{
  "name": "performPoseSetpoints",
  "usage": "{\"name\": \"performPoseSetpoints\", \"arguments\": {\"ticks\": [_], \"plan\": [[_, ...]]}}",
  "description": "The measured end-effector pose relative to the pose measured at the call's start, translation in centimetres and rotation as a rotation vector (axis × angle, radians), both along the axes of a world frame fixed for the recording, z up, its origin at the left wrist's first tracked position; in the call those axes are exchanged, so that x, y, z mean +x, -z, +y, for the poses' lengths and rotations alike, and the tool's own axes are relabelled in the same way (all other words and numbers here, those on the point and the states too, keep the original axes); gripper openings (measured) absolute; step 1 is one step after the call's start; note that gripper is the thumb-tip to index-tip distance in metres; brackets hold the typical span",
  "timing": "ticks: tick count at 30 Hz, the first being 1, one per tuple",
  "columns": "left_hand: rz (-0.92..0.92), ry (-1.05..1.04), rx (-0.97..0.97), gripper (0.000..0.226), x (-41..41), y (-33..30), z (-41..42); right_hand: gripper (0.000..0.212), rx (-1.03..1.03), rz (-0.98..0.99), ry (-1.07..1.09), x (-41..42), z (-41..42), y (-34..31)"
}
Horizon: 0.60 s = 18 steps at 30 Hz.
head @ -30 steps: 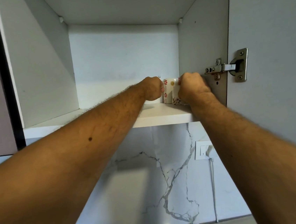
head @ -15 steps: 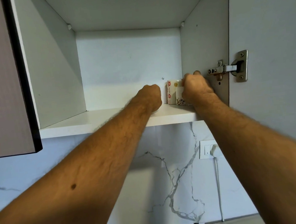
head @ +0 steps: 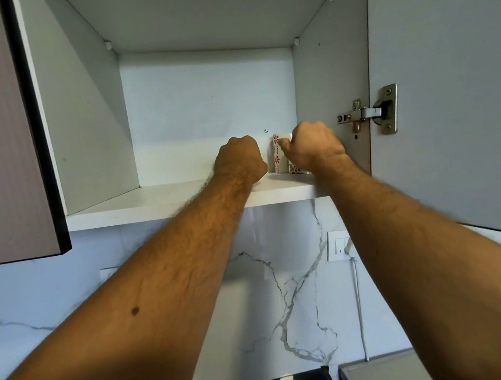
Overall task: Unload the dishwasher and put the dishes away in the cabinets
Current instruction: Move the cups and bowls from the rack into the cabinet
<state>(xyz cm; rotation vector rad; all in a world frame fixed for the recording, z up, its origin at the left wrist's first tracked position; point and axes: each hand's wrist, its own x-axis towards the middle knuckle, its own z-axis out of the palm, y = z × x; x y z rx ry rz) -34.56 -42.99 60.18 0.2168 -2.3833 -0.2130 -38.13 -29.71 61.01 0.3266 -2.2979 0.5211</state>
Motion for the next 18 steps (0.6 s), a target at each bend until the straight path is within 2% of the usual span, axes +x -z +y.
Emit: {"name": "performPoseSetpoints", "arguments": {"ticks": [5,9,13,18], "plan": [[0.184,0.035,-0.069,0.037,1.2,0.0,1.0,0.039,0.050,-0.067,0.006,2.1,0.7,1.3],[0.299,-0.007,-0.198,0.034,2.7,-0.1,1.3,0.039,0.078,-0.045,0.055,4.3,2.3,1.2],[0.302,-0.026,-0.109,0.029,5.0,-0.1,2.3,0.039,0.054,-0.026,0.077,6.3,3.5,0.9],[0.303,-0.008,-0.088,0.026,7.9,1.4,3.4,0.034,-0.015,-0.017,0.020,9.6,4.1,1.9]]}}
